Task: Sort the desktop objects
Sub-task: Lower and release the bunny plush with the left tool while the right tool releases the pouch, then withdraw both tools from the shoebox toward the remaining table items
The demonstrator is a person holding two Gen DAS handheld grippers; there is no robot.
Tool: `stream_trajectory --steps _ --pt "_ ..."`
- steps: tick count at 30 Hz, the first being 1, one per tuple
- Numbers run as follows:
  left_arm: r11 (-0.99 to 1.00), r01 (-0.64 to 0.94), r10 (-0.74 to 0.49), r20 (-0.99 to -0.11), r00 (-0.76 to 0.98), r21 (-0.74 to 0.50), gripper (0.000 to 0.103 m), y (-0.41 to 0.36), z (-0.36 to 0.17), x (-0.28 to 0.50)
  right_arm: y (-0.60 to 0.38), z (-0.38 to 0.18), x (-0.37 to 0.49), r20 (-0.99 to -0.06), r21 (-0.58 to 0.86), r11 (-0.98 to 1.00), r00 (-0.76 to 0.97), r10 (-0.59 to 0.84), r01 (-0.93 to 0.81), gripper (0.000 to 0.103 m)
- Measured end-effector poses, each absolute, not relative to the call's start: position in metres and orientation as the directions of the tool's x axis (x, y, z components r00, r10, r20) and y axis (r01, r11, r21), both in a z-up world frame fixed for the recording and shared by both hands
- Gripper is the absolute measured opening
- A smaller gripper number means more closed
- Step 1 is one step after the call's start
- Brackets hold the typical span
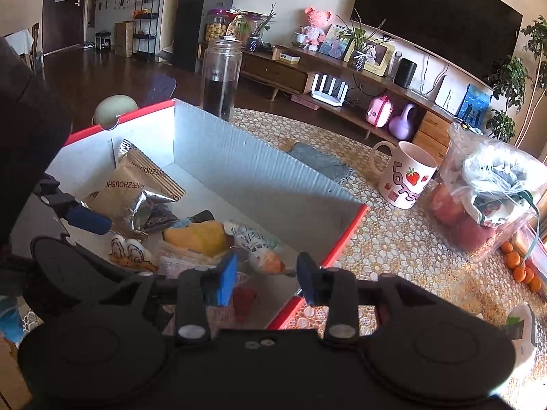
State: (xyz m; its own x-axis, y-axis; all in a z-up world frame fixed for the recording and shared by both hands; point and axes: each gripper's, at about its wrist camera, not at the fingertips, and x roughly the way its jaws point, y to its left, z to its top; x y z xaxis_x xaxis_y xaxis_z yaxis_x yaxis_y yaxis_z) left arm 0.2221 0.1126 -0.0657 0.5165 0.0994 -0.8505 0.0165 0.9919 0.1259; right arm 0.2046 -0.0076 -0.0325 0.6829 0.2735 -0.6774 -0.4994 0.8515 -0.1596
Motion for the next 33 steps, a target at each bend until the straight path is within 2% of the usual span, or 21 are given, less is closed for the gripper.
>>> stream_trajectory --steps 5,8,12,14,16,21,29,33 --pt "0.990 0.010 0.113 -0.832 0.544 0.141 0.078 0.107 -0.058 0.213 -0.019 -0.023 0.197 -0.671 -0.134 0.857 0.682 0.292 -0.498 0.052" --pt "0.991 0.002 0.110 -0.825 0.554 0.133 0.085 0.104 -0.053 0.209 -0.029 -0.016 0.195 -0.666 -0.097 0.865 0.678 0.312 -0.493 0.062" --pt "0.990 -0.007 0.120 -0.809 0.575 0.141 0.089 0.099 -0.046 0.202 -0.042 -0.007 0.187 -0.652 -0.063 0.867 0.678 0.340 -0.495 0.069" --pt "0.990 -0.016 0.120 -0.804 0.582 0.137 0.091 0.097 -0.044 0.198 -0.050 -0.002 0.182 -0.643 -0.044 0.867 0.678 0.356 -0.497 0.079" --pt "0.990 -0.019 0.126 -0.795 0.594 0.143 0.092 0.095 -0.042 0.193 -0.058 0.003 0.176 -0.633 -0.024 0.863 0.676 0.377 -0.504 0.084" --pt "0.989 -0.031 0.130 -0.777 0.616 0.141 0.099 0.087 -0.034 0.183 -0.078 0.011 0.163 -0.614 0.010 0.864 0.679 0.403 -0.504 0.091" --pt "0.992 -0.047 0.122 -0.754 0.645 0.120 0.100 0.075 -0.023 0.168 -0.116 0.022 0.145 -0.580 0.048 0.879 0.703 0.411 -0.475 0.100" --pt "0.995 -0.049 0.101 -0.754 0.649 0.091 0.100 0.068 -0.017 0.161 -0.137 0.025 0.136 -0.568 0.064 0.885 0.713 0.412 -0.460 0.101"
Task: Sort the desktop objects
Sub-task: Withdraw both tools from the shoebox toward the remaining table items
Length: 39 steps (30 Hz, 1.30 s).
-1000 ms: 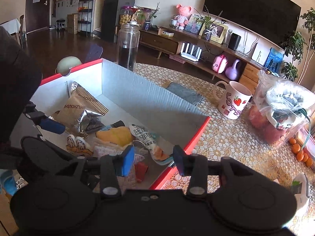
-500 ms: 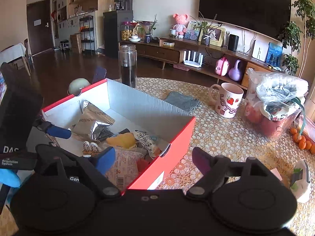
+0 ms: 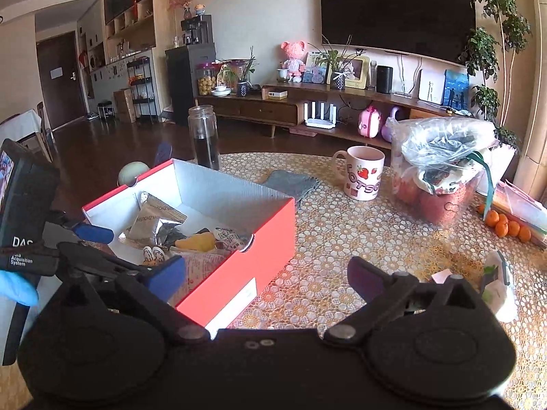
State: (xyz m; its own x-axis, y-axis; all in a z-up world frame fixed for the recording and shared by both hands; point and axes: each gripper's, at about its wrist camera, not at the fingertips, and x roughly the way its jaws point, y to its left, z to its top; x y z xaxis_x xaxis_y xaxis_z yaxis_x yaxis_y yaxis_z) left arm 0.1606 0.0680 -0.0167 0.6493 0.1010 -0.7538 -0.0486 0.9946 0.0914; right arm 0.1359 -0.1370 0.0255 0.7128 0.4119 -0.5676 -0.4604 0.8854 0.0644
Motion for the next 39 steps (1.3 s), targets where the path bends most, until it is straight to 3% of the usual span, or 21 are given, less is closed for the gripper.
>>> stream_trajectory --steps 25,39 --pt "0.989 0.150 -0.095 -0.738 0.669 0.008 0.100 -0.053 -0.005 0.129 -0.287 0.008 0.096 -0.553 0.112 0.959 0.785 0.278 -0.261 0.102" --pt "0.949 0.314 -0.209 -0.728 0.653 0.009 0.100 -0.134 -0.019 0.166 -0.362 -0.011 0.114 -0.567 0.109 0.986 0.807 0.163 -0.123 0.102"
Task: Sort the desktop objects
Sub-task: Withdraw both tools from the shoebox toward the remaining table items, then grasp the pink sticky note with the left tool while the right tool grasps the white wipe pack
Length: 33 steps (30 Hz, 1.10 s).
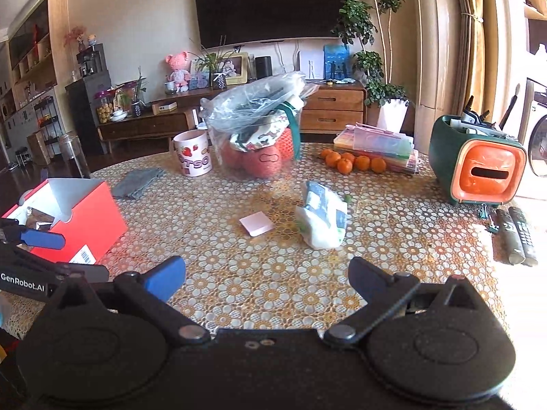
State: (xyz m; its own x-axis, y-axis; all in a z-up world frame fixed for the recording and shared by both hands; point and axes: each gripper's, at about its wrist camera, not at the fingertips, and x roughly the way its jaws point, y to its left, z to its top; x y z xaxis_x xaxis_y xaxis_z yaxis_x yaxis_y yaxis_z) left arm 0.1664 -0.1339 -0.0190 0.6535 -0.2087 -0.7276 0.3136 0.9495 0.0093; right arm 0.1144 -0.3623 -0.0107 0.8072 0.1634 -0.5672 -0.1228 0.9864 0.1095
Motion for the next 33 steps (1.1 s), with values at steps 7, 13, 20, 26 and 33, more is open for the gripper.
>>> stream_trajectory --steps 7,13,20,26,33 --pt "0.927 0.372 -0.223 -0.731 0.644 0.044 0.100 -0.169 -0.036 0.200 -0.387 -0.013 0.146 -0.563 0.106 0.990 0.815 0.134 -0.090 0.102" --pt "0.908 0.413 -0.236 -0.728 0.644 0.071 0.100 -0.187 -0.051 0.237 -0.396 -0.023 0.186 -0.570 0.107 0.992 0.813 0.119 -0.070 0.102" --pt "0.879 0.469 -0.275 -0.711 0.647 0.086 0.100 -0.201 -0.067 0.277 -0.392 -0.042 0.233 -0.588 0.117 0.991 0.801 0.115 -0.057 0.102" --pt "0.849 0.522 -0.318 -0.714 0.623 0.078 0.100 -0.210 -0.083 0.308 -0.392 -0.060 0.264 -0.612 0.122 0.992 0.784 0.105 -0.038 0.102" --pt "0.832 0.551 -0.344 -0.722 0.601 0.062 0.099 -0.218 -0.099 0.332 -0.393 -0.075 0.296 -0.641 0.118 0.993 0.764 0.075 0.002 0.101"
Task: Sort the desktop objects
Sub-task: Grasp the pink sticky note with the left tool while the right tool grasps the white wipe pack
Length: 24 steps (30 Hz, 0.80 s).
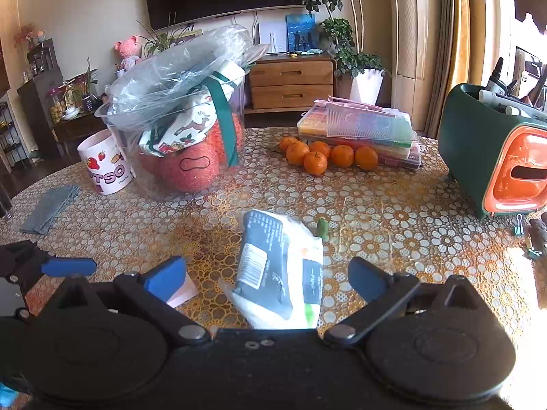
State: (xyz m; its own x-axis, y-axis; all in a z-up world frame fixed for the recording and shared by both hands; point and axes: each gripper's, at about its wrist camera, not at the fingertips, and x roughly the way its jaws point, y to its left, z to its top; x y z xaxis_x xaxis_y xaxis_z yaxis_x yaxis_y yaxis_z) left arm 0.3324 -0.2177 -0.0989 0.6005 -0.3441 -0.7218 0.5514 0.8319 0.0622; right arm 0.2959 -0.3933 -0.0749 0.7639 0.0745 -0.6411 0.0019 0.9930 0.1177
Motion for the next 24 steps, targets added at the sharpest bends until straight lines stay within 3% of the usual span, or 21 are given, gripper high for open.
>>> stream_trajectory --steps 12,16,20,24 --pt "0.794 0.604 -0.376 -0.731 0.569 0.062 0.094 -0.232 -0.114 0.352 -0.389 -0.099 0.331 -0.697 0.121 0.992 0.715 0.054 0.043 0.099" --pt "0.797 0.602 -0.375 -0.743 0.555 0.048 0.078 -0.233 -0.120 0.358 -0.389 -0.106 0.334 -0.709 0.121 0.991 0.703 0.051 0.050 0.098" --pt "0.799 0.600 -0.387 -0.737 0.554 0.031 0.073 -0.233 -0.121 0.361 -0.389 -0.113 0.336 -0.724 0.118 0.991 0.688 0.047 0.057 0.095" --pt "0.793 0.609 -0.407 -0.733 0.546 0.014 0.063 -0.233 -0.120 0.362 -0.389 -0.120 0.336 -0.737 0.117 0.991 0.675 0.042 0.066 0.089"
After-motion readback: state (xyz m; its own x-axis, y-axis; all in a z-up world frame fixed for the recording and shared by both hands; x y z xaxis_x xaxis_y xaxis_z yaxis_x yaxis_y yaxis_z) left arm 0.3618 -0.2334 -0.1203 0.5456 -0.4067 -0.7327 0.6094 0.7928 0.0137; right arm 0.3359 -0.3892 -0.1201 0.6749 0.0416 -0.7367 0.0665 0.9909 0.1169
